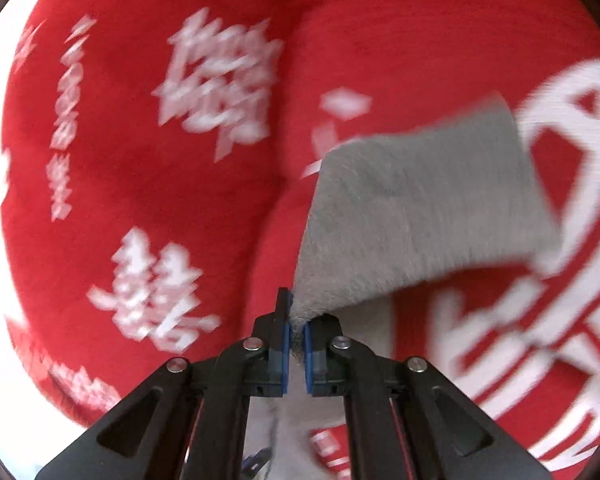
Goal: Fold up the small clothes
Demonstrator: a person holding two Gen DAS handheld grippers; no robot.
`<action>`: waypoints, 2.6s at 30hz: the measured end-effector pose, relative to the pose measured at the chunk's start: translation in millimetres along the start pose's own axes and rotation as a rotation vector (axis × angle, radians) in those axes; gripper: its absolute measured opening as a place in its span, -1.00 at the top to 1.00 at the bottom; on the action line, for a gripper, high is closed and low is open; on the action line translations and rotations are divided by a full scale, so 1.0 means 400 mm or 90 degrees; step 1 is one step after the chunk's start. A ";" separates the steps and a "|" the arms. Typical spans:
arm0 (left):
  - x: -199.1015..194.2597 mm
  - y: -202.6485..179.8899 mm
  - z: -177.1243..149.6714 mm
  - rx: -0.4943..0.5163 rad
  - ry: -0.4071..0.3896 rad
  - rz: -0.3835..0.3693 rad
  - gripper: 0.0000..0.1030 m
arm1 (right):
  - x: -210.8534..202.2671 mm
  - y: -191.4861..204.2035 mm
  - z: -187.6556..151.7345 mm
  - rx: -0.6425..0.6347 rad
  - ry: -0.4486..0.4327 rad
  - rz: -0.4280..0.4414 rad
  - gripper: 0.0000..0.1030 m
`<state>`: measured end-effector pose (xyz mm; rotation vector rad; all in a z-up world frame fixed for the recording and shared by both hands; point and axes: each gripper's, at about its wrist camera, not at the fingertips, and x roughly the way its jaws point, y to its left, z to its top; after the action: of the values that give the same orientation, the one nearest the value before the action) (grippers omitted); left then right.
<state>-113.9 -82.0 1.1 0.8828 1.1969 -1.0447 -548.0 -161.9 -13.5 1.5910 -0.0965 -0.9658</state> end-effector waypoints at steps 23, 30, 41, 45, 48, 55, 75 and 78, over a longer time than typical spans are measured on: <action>-0.025 0.537 -0.157 -0.226 -0.016 0.051 -0.71 | 0.637 0.395 -0.799 -0.528 0.413 -0.193 0.68; -0.044 0.609 -0.179 -0.258 -0.035 0.023 -0.71 | 0.623 0.404 -0.722 -0.369 0.314 -0.158 0.87; -0.046 0.653 -0.164 -0.285 -0.053 -0.082 -0.71 | 0.691 0.459 -0.997 -0.712 0.458 -0.234 0.31; -0.002 0.596 -0.135 -0.265 -0.025 -0.138 -0.71 | 0.603 0.418 -0.949 -0.683 0.459 -0.219 0.23; 0.031 0.565 -0.111 -0.270 -0.006 -0.166 -0.70 | 0.524 0.369 -0.838 -0.588 0.423 -0.238 0.23; 0.078 0.533 -0.046 -0.307 0.013 -0.208 -0.70 | 0.336 0.181 -0.531 -0.239 0.273 -0.258 0.23; 0.057 0.511 -0.100 -0.275 0.002 -0.194 0.84 | 0.296 0.096 -0.385 -0.229 0.246 -0.236 0.87; 0.058 0.528 -0.109 -0.288 0.000 -0.198 0.83 | 0.287 0.091 -0.372 -0.233 0.245 -0.223 0.86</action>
<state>76.4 17.6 -28.9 0.3508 1.5245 -0.9593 -365.4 -119.3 -50.8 1.4436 0.6116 -0.8616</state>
